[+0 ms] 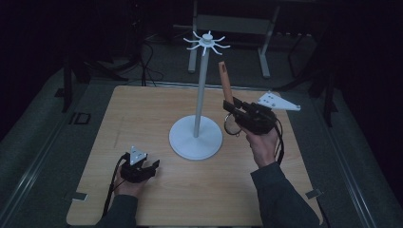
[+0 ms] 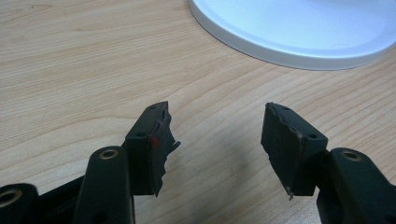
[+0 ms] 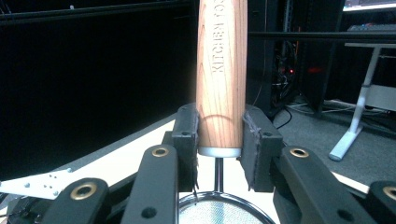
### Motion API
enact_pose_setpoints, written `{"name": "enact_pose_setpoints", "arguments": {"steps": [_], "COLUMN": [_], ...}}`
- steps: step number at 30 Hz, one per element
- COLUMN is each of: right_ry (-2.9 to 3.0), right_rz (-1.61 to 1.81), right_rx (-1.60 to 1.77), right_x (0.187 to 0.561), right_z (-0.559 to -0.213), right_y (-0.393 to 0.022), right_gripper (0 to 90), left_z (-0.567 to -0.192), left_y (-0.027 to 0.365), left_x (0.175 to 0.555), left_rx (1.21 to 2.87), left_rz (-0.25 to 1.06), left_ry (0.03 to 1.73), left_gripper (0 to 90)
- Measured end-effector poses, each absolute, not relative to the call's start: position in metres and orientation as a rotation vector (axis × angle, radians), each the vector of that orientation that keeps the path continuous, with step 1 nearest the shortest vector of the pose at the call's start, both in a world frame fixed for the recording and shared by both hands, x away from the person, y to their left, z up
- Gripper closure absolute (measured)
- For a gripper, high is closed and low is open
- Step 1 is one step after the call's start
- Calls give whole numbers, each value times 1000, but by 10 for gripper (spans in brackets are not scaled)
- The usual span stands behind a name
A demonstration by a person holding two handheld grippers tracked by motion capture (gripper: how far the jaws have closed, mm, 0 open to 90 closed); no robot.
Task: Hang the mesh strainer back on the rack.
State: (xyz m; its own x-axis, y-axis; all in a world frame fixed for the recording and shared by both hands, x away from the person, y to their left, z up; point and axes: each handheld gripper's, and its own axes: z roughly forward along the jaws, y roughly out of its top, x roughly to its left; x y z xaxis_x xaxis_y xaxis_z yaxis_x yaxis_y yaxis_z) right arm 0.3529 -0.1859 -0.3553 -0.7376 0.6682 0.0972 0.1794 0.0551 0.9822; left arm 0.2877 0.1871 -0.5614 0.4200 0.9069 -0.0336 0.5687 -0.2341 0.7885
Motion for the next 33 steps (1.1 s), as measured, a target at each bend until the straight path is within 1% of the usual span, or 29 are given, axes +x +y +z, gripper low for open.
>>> {"name": "enact_pose_setpoints", "arguments": {"steps": [33], "right_ry": [1884], "right_rz": [1822], "right_rx": [819], "right_x": [352], "right_z": [-338], "right_y": [-184], "right_gripper": [697], "left_z": [-561], "left_y": [188], "left_x": [288], "left_rx": [1921], "left_rz": [573], "left_ry": [1254], "left_gripper": [425]}}
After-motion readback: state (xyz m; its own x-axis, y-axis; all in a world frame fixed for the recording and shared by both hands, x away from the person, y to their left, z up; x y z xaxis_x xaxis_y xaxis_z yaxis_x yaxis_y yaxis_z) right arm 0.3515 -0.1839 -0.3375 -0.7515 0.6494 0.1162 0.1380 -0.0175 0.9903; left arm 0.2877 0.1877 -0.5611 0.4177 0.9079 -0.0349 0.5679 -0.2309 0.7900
